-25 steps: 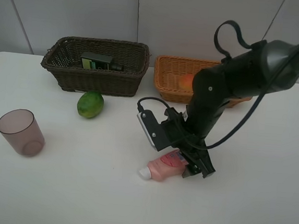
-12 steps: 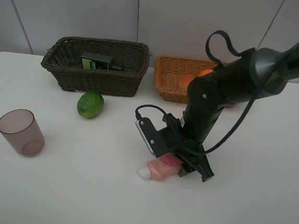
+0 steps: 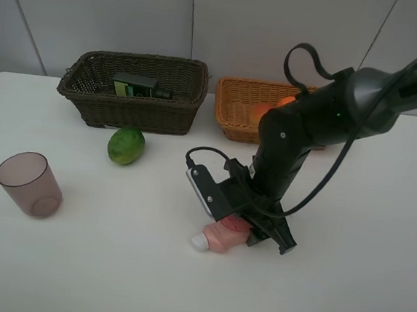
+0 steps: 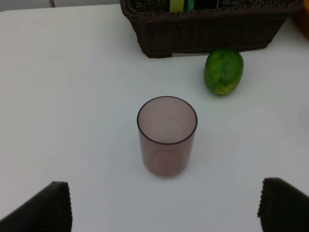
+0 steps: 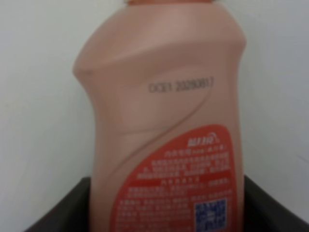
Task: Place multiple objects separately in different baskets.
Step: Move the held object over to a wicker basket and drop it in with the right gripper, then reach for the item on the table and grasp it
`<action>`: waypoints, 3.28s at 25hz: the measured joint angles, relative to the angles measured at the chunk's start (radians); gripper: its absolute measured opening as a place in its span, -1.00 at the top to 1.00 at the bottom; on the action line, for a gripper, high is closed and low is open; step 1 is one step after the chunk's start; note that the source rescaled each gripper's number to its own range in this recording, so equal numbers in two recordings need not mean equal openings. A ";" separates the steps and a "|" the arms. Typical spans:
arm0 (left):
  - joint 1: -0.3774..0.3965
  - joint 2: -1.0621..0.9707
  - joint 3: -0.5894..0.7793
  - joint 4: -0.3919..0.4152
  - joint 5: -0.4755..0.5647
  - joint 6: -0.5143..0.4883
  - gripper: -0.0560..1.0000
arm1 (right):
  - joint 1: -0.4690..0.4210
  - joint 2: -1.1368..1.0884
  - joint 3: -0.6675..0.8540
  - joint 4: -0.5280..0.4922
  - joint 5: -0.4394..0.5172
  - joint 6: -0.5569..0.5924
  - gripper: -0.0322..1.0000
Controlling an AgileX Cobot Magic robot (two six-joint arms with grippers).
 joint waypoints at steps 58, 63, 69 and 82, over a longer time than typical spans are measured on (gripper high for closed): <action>0.000 0.000 0.000 0.000 0.000 0.000 -1.00 | -0.058 0.405 -0.799 0.004 -0.618 1.396 0.94; 0.000 0.000 0.000 0.000 0.000 0.000 -1.00 | -0.060 0.410 -0.799 0.004 -0.616 1.392 0.94; 0.000 0.000 0.000 0.000 0.000 0.000 -1.00 | -0.060 0.410 -0.799 0.005 -0.616 1.391 0.64; 0.000 0.000 0.000 0.000 0.000 0.000 -1.00 | -0.060 0.296 -0.802 0.002 -0.385 1.391 -0.56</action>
